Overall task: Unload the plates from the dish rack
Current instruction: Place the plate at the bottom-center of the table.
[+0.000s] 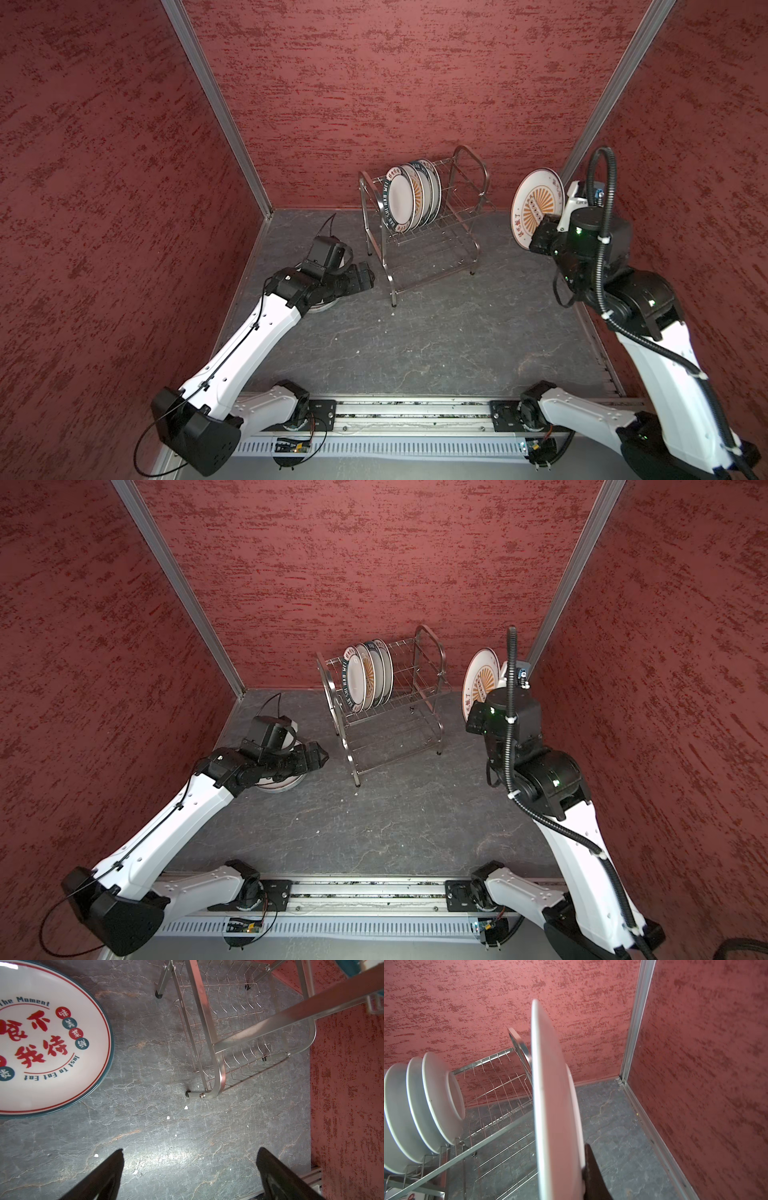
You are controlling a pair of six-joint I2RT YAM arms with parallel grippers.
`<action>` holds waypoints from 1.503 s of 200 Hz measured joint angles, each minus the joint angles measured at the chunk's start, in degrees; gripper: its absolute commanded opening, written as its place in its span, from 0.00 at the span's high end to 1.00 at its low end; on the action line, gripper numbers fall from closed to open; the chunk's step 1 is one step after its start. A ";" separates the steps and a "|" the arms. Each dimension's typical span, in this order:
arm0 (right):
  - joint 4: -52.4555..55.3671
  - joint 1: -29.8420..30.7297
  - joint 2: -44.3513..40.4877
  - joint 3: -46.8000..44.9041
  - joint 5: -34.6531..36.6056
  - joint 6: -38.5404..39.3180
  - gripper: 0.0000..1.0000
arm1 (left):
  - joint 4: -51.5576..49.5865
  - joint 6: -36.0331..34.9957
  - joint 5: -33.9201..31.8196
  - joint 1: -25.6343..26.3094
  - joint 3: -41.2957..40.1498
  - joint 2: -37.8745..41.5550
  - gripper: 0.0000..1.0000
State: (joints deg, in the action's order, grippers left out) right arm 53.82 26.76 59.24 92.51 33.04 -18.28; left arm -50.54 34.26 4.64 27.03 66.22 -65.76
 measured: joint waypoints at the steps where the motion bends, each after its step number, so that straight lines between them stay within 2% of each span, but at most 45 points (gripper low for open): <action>1: 0.02 0.00 -0.35 -0.46 -0.17 -0.28 1.00 | 0.02 0.00 0.02 0.02 -0.02 0.00 0.00; 54: 2.10 0.02 -10.51 -17.42 -13.53 -11.54 1.00 | 1.84 1.11 0.79 2.27 -2.58 0.13 0.01; 110: 0.46 0.02 -13.73 -32.02 -30.27 -18.51 1.00 | 4.96 3.30 1.07 6.93 -5.31 0.22 0.00; 140: -4.15 0.02 -12.66 -37.05 -39.23 -20.39 1.00 | 8.15 5.20 1.25 9.73 -8.09 0.57 0.01; 195: -19.89 0.02 -10.27 -47.76 -54.99 -25.81 1.00 | 16.46 10.60 3.43 12.70 -16.57 2.62 0.07; 228: -27.61 0.02 -9.38 -52.57 -61.29 -29.09 1.00 | 21.70 13.51 5.05 12.70 -21.42 4.37 0.16; 300: -39.45 0.02 -4.94 -57.09 -67.56 -33.44 1.00 | 31.98 14.97 8.17 13.03 -22.38 1.86 0.21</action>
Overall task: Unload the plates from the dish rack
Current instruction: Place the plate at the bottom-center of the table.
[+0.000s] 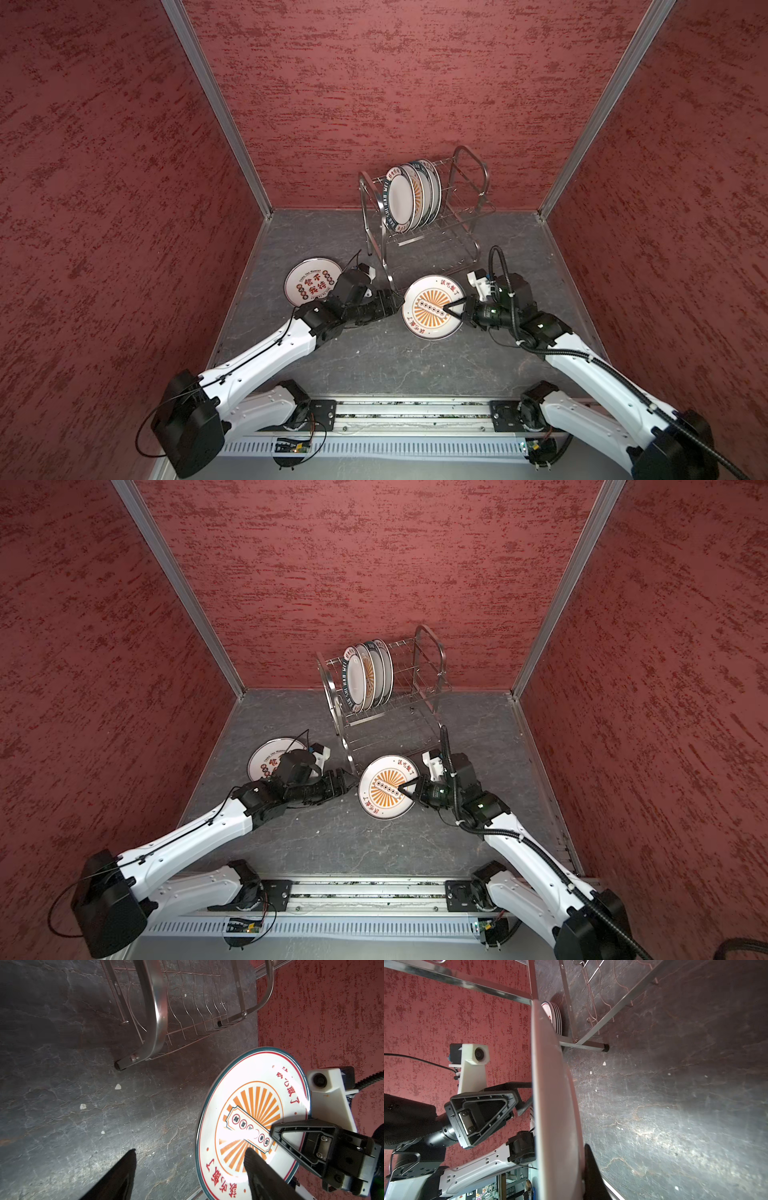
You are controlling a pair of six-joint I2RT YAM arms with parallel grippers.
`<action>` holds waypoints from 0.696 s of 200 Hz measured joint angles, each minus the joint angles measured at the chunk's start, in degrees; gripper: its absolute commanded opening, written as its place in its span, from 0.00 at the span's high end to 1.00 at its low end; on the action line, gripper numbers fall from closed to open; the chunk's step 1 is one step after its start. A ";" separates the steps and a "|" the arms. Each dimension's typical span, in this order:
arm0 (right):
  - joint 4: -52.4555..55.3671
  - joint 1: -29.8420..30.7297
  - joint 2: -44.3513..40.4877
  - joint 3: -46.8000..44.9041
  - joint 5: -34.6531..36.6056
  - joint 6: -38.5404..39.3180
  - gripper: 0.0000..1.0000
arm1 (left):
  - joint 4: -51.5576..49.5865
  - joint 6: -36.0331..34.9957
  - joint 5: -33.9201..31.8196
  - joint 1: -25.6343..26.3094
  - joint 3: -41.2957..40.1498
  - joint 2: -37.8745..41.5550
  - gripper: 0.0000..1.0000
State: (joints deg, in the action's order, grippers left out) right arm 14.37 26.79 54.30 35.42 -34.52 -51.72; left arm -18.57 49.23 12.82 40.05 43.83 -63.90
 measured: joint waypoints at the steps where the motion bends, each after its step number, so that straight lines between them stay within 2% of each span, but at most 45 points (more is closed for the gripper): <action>1: -0.11 0.00 0.00 0.00 -0.04 -0.02 1.00 | 0.07 -0.02 0.02 0.00 0.00 -0.04 0.21; 53: -6.14 0.00 0.33 -2.16 -2.56 -1.92 1.00 | 4.28 0.96 1.92 1.81 0.00 -2.12 0.27; 72: -7.69 0.00 0.57 -3.28 -3.21 -2.58 1.00 | 6.91 1.57 3.34 2.14 0.00 -2.43 0.35; 122: -12.07 -0.02 1.33 -3.85 -4.94 -4.20 1.00 | 12.22 2.82 5.86 2.16 -1.36 -3.58 0.47; 139: -13.84 -0.02 1.77 -4.20 -5.75 -4.72 1.00 | 13.35 3.43 6.56 2.19 -2.03 -3.61 0.54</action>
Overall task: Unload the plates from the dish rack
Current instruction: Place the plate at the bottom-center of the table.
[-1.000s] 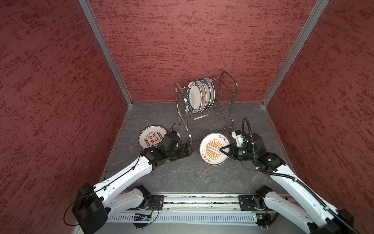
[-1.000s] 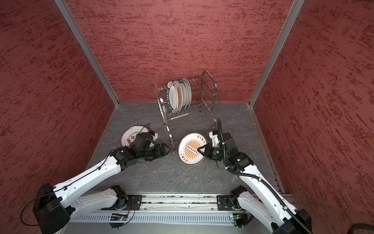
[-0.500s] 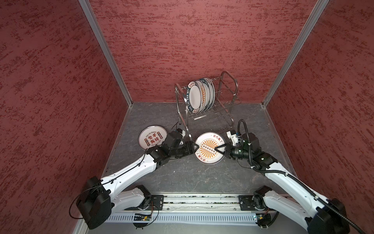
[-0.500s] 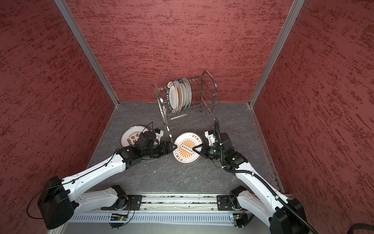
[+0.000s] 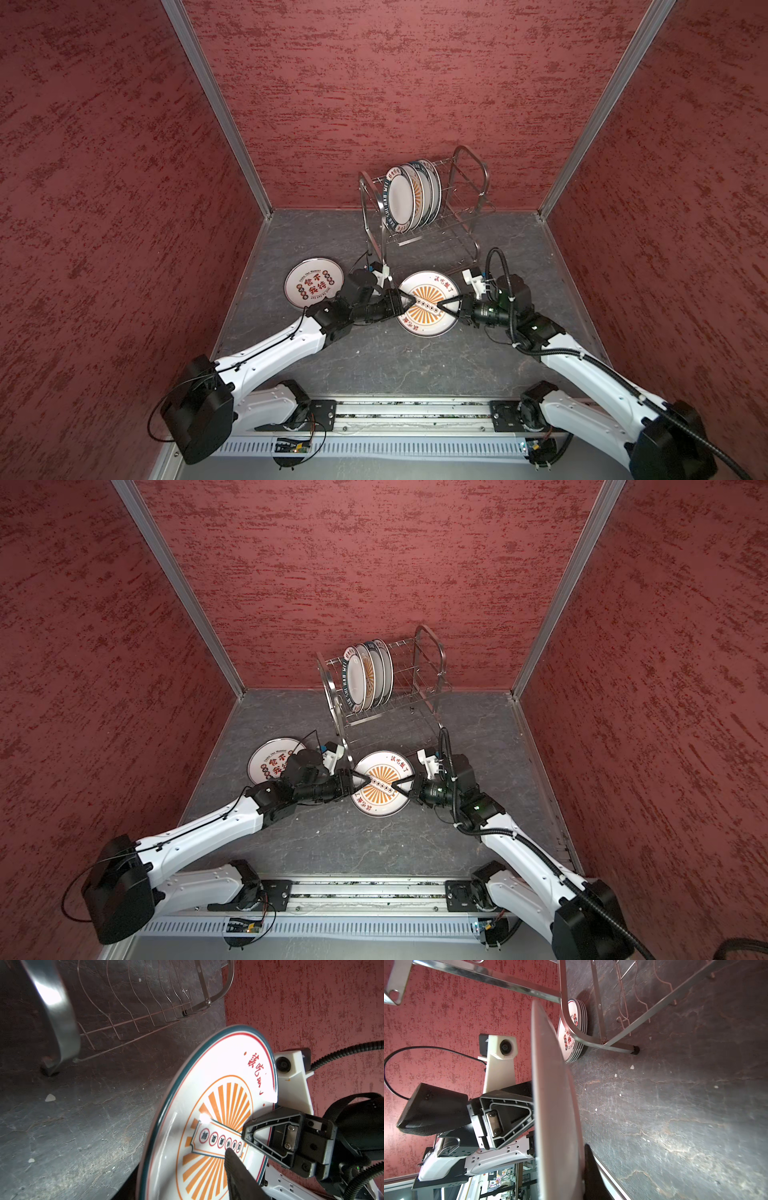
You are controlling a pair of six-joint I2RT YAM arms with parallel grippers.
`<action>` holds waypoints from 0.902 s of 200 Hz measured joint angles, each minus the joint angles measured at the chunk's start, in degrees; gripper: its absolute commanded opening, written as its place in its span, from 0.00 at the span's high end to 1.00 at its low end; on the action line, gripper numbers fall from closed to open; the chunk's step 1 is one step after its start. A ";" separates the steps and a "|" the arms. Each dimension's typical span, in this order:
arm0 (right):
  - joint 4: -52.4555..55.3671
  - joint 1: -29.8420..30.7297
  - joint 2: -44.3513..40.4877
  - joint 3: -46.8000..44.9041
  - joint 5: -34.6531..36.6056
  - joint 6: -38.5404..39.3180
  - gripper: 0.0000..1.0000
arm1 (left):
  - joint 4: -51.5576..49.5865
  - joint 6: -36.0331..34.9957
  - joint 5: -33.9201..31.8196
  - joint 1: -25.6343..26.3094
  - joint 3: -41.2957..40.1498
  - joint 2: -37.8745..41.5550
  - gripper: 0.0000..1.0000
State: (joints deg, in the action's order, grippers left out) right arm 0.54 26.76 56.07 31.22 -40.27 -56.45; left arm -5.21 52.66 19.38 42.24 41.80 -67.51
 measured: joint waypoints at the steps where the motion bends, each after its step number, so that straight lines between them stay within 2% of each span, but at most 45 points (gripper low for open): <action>1: -0.11 0.00 0.02 -0.02 -0.04 -0.04 1.00 | 0.04 -0.07 -0.04 0.02 -0.04 0.00 0.55; 60: -4.35 -0.76 0.68 -1.33 -2.08 -1.53 0.92 | 2.95 2.21 0.76 -0.15 -1.27 0.00 0.75; 120: -4.96 -0.94 1.25 -1.86 -2.32 -2.05 0.68 | 6.27 2.84 2.47 -0.02 -1.75 0.61 0.99; 147: -5.03 -0.85 1.14 -2.32 -2.95 -1.86 0.53 | 7.52 3.28 3.89 0.07 -2.05 1.49 1.00; 180: -2.40 -0.22 0.44 -2.01 -2.43 -0.66 0.42 | 6.10 2.47 4.57 0.59 -2.29 1.53 1.00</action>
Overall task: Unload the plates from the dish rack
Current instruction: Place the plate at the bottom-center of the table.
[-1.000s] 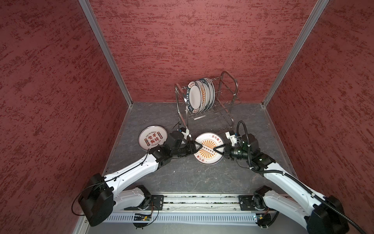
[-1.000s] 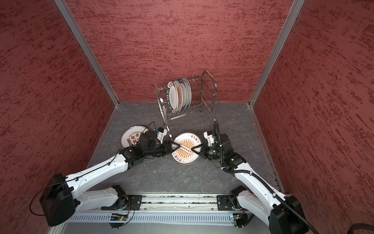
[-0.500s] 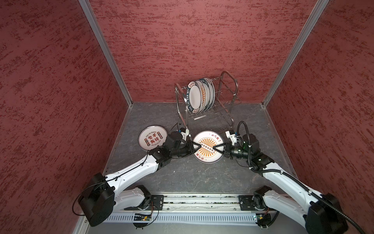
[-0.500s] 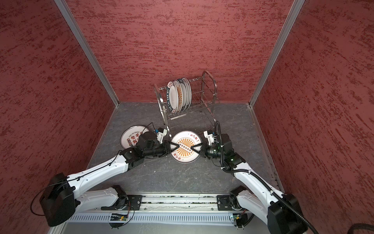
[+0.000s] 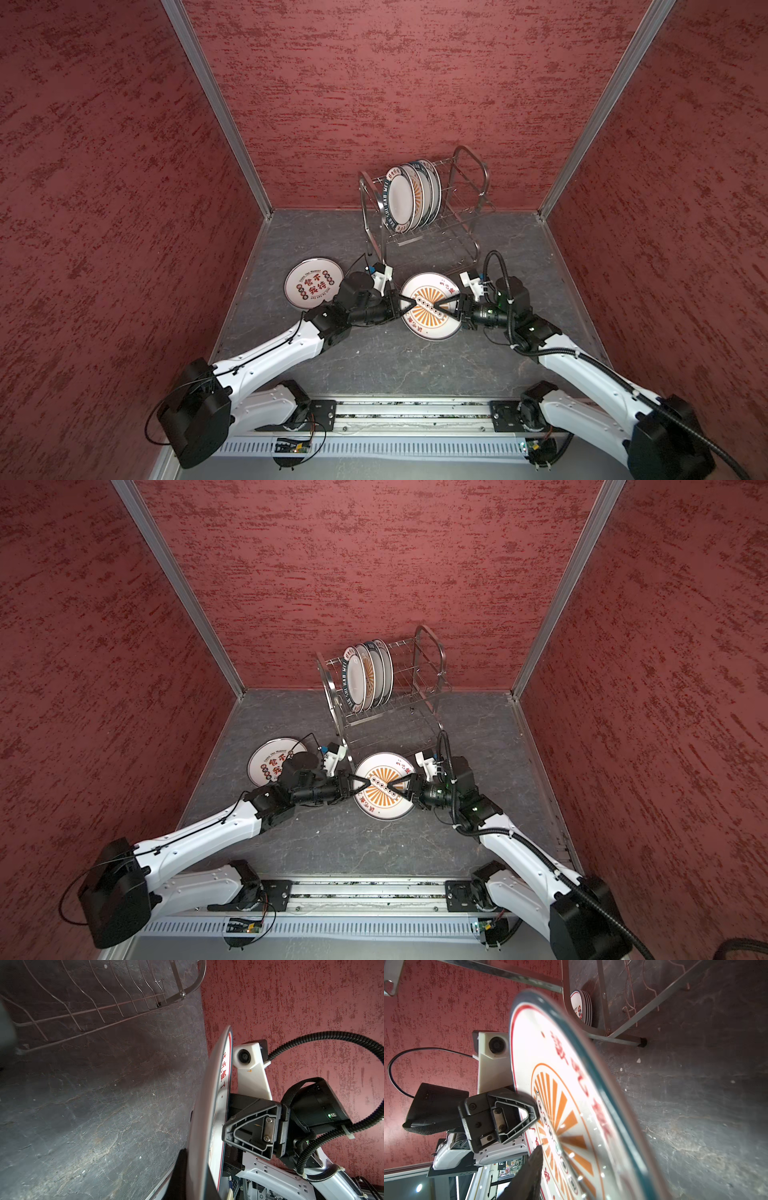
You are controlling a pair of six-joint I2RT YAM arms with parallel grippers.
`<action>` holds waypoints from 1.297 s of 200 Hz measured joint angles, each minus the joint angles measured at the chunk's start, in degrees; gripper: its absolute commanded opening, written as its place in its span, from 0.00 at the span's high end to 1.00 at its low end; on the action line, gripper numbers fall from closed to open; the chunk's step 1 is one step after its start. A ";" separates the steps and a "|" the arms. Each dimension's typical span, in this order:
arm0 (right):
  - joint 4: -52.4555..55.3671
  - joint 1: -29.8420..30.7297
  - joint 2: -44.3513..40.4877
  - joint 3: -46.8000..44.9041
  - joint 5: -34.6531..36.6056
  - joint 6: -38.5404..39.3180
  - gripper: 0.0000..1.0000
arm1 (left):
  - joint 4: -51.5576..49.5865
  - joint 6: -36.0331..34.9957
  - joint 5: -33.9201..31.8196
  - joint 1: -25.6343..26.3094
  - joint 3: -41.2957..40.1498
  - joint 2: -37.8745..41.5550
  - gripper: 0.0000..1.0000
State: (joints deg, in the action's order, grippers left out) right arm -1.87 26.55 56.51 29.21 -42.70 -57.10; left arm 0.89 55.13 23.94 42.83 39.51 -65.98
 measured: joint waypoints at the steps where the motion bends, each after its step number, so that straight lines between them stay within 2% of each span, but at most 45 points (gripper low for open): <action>1: 0.11 0.00 -0.02 0.02 0.04 0.07 0.42 | -0.07 -0.02 0.04 0.02 0.00 0.00 1.00; 20: 3.10 -0.11 -0.83 0.63 1.01 1.18 0.41 | -1.16 -0.11 0.35 0.22 -0.02 0.17 1.00; 49: 10.56 -0.85 -1.68 3.45 4.66 4.04 0.33 | -4.00 -0.42 0.42 0.42 -0.13 1.09 1.00; 91: 28.57 -2.03 -1.46 13.49 19.50 10.78 0.29 | -8.20 -0.31 0.02 0.72 -1.01 1.79 1.00; 151: 42.51 -4.33 0.11 19.26 34.56 15.65 0.26 | -8.96 2.08 -0.66 4.52 -5.29 -1.20 1.00; 196: 47.98 -6.49 0.44 22.45 39.34 18.40 0.25 | -6.78 2.38 -1.86 6.69 -4.68 -8.07 1.00; 259: 49.83 -9.09 0.44 22.49 39.69 20.31 0.24 | -3.23 2.56 -1.97 7.69 -2.64 -15.06 1.00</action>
State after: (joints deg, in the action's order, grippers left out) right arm 47.97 17.45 56.95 51.70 -3.01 -36.80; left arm -2.35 57.69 21.98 50.52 36.86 -81.03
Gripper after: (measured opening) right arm 0.755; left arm 0.090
